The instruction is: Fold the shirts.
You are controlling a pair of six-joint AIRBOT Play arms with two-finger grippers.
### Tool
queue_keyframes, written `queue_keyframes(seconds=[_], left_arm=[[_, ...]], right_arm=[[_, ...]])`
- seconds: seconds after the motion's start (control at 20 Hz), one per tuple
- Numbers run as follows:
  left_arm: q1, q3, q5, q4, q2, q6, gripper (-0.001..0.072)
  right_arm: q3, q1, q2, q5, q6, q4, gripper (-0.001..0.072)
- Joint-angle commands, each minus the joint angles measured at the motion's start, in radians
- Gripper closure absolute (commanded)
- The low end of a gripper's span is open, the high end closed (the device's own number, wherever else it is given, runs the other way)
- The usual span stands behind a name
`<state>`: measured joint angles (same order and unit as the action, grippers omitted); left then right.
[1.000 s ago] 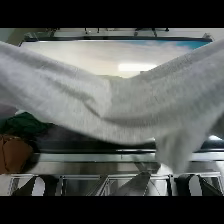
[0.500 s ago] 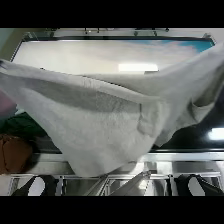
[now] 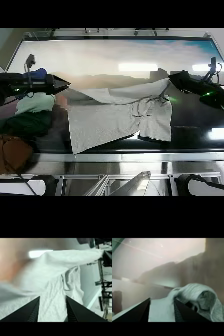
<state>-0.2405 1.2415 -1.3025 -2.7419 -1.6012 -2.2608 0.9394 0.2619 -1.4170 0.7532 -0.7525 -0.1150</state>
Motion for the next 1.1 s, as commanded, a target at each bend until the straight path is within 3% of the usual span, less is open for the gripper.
queue_keyframes(seconds=[0.0, 0.1, 0.2, 0.25, 0.3, 0.4, 0.6, 1.05], left_arm=[[0.055, 0.190, 0.020, 0.002, -0.136, 0.045, 0.0349], [0.029, 0.258, -0.052, 0.005, -0.136, 0.115, -0.0009], [-0.007, 0.271, -0.177, 0.102, -0.127, 0.227, -0.0005], [-0.016, 0.233, -0.221, 0.177, -0.106, 0.258, -0.0005], [-0.022, 0.172, -0.236, 0.240, -0.076, 0.274, -0.0005], [-0.023, -0.018, -0.194, 0.303, 0.017, 0.262, -0.0007], [-0.030, -0.326, -0.105, 0.316, 0.190, 0.237, -0.0006], [-0.198, -0.647, -0.122, 0.317, 0.507, 0.235, -0.0005]], right_arm=[[0.082, 0.048, -0.078, 0.041, 0.101, 0.045, 0.0358], [0.135, 0.131, -0.051, 0.133, 0.008, -0.092, 0.0347], [0.156, 0.225, -0.016, 0.193, -0.152, -0.320, 0.0336], [0.155, 0.269, -0.008, 0.222, -0.230, -0.460, 0.0285], [0.151, 0.301, -0.010, 0.249, -0.303, -0.593, 0.0222], [0.093, 0.334, -0.017, 0.258, -0.397, -0.782, 0.0204], [-0.047, 0.323, -0.057, 0.273, -0.349, -0.743, 0.0207], [-0.081, 0.124, -0.188, 0.386, -0.320, -0.649, 0.0211]])
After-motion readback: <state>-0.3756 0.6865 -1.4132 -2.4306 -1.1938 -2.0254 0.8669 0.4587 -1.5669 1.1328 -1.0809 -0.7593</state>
